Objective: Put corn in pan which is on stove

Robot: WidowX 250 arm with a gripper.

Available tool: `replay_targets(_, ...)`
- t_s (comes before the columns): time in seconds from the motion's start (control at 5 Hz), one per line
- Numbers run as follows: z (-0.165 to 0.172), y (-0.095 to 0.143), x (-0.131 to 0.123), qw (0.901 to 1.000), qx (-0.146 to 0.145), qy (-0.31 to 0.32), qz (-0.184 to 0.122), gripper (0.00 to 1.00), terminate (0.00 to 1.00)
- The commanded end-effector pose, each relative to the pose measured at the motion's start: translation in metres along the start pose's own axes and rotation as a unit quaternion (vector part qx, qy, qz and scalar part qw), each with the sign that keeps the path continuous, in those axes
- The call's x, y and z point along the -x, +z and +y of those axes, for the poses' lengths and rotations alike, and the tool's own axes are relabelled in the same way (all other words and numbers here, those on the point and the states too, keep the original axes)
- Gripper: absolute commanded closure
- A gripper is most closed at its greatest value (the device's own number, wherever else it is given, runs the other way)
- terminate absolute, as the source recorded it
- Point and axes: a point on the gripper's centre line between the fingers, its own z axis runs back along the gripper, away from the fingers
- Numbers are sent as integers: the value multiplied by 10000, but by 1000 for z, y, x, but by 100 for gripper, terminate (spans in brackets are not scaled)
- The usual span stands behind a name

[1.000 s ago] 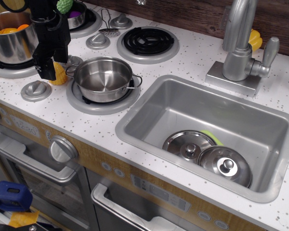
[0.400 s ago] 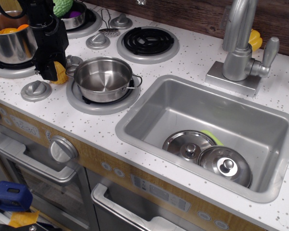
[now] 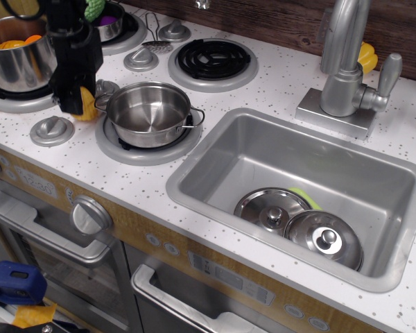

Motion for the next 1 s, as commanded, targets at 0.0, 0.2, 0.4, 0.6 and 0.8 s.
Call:
replay_targets(0.0,3,68,-5,9976,-480,54,493,100,0)
replay_targets(0.2,-1,84,-21,9960,-658,125,587,100,0)
replay_targets(0.4,-5,95,-48,9962,-650,240,519,100,0)
replay_targets(0.6,-10,95,-72,9965,-722,232,353,100,0)
replay_targets(0.8,-16,87,-84,9976,-590,320,142,100,0)
